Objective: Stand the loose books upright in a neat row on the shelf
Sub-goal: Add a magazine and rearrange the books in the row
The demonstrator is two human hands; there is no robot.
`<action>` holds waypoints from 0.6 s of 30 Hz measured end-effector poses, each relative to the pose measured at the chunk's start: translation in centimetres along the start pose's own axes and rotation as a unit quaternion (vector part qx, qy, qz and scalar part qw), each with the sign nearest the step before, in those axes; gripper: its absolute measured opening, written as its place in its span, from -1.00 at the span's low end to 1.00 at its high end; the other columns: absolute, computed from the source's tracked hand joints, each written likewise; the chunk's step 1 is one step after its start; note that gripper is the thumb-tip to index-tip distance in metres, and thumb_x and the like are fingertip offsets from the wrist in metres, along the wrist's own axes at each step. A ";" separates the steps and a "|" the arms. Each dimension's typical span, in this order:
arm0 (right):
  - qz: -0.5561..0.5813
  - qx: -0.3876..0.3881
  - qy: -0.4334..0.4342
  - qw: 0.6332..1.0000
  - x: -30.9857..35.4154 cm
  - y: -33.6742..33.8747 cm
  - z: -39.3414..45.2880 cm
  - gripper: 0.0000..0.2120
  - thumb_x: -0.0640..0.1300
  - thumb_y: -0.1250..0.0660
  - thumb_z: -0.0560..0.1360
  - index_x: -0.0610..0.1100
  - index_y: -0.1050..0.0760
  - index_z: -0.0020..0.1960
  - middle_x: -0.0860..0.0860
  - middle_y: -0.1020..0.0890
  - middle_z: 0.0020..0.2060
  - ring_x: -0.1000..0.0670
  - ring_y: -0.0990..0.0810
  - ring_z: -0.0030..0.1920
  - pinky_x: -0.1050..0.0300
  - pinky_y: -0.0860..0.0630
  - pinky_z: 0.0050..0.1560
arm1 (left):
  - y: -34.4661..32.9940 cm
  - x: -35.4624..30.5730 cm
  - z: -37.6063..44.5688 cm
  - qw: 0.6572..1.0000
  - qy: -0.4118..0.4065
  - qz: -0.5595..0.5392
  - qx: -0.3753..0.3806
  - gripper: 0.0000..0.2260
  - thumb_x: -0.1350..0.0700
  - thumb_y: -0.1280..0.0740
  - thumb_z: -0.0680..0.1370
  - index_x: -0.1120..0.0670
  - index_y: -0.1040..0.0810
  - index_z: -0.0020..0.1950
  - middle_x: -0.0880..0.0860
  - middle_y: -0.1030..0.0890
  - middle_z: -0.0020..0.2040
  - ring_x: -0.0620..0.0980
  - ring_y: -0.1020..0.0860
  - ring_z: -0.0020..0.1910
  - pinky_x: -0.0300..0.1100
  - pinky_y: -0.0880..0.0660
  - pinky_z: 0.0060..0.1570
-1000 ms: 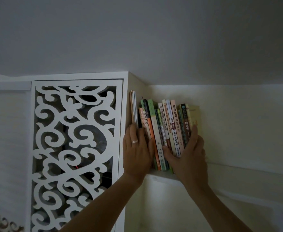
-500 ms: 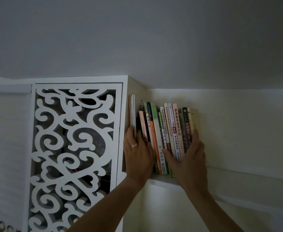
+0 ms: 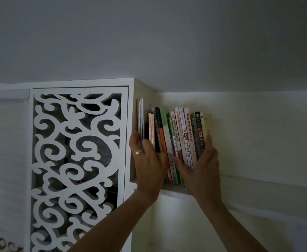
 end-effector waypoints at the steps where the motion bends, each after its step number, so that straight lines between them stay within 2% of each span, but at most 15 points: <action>1: -0.002 0.003 0.004 1.000 0.0 0.0 0.0 0.15 0.43 -0.41 0.36 -0.08 0.13 0.64 -0.18 -0.33 0.39 -0.21 -0.48 0.28 -0.13 -0.64 0.05 | 0.3 -0.1 -0.1 1.000 0.002 0.011 -0.012 -0.80 0.20 -0.34 0.57 0.08 -0.37 0.13 0.21 -0.31 0.45 0.19 -0.40 0.39 0.07 -0.50 0.33; 3: -0.001 0.009 0.012 1.000 0.0 0.0 -0.1 0.16 0.44 -0.39 0.36 -0.08 0.13 0.64 -0.19 -0.33 0.39 -0.22 -0.48 0.29 -0.12 -0.62 0.07 | 0.7 0.0 -0.3 0.998 0.006 0.056 -0.025 -0.84 0.13 -0.33 0.60 0.10 -0.42 0.13 0.19 -0.41 0.30 0.11 -0.47 0.19 0.00 -0.54 0.13; 5: -0.003 0.013 0.014 1.000 -0.1 -0.1 -0.1 0.16 0.45 -0.39 0.36 -0.09 0.13 0.65 -0.19 -0.34 0.39 -0.22 -0.49 0.29 -0.12 -0.61 0.06 | 1.0 0.2 -0.3 0.998 0.023 0.048 0.016 -0.86 0.03 -0.23 0.66 0.07 -0.39 0.15 0.11 -0.49 0.16 0.02 -0.55 0.00 -0.09 -0.62 -0.08; 7: -0.008 0.015 0.015 1.000 -0.1 -0.1 -0.1 0.16 0.45 -0.37 0.36 -0.10 0.13 0.65 -0.19 -0.35 0.37 -0.21 -0.49 0.28 -0.12 -0.62 0.04 | 1.3 0.2 -0.4 0.997 0.034 0.029 0.063 -0.79 -0.09 -0.10 0.68 0.01 -0.33 0.19 0.03 -0.56 0.10 -0.07 -0.61 -0.10 -0.19 -0.66 -0.21; 12: -0.019 0.007 0.022 1.000 0.0 0.0 0.0 0.15 0.49 -0.33 0.37 -0.13 0.10 0.65 -0.18 -0.36 0.36 -0.20 -0.49 0.28 -0.10 -0.62 0.03 | 2.7 -0.4 -0.8 0.995 0.069 -0.039 0.062 -0.87 -0.08 -0.14 0.73 -0.05 -0.35 0.17 -0.08 -0.64 -0.03 -0.15 -0.66 -0.19 -0.17 -0.66 -0.29; 15: -0.022 0.004 0.029 0.999 -0.1 -0.1 0.0 0.15 0.50 -0.33 0.37 -0.13 0.08 0.65 -0.19 -0.36 0.36 -0.20 -0.48 0.27 -0.10 -0.62 0.04 | 4.7 -2.2 -1.0 0.993 0.069 -0.087 0.041 -0.96 -0.03 -0.18 0.73 -0.11 -0.35 0.13 -0.13 -0.63 -0.09 -0.18 -0.66 -0.20 -0.26 -0.62 -0.32; 18: -0.017 0.006 0.031 0.999 -0.4 -0.2 0.2 0.11 0.51 -0.29 0.40 -0.12 0.06 0.64 -0.19 -0.35 0.38 -0.19 -0.47 0.29 -0.14 -0.63 0.10 | 7.1 -4.3 -1.6 0.987 0.057 -0.147 0.024 -0.98 0.06 -0.21 0.71 -0.04 -0.40 0.08 -0.17 -0.62 -0.15 -0.18 -0.65 -0.20 -0.33 -0.55 -0.36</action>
Point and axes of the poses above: each hand's wrist, its own z-axis towards the middle knuckle, its own y-axis out of the back of the hand, x = y × z, the point moved 3 cm from there along z, towards the middle knuckle
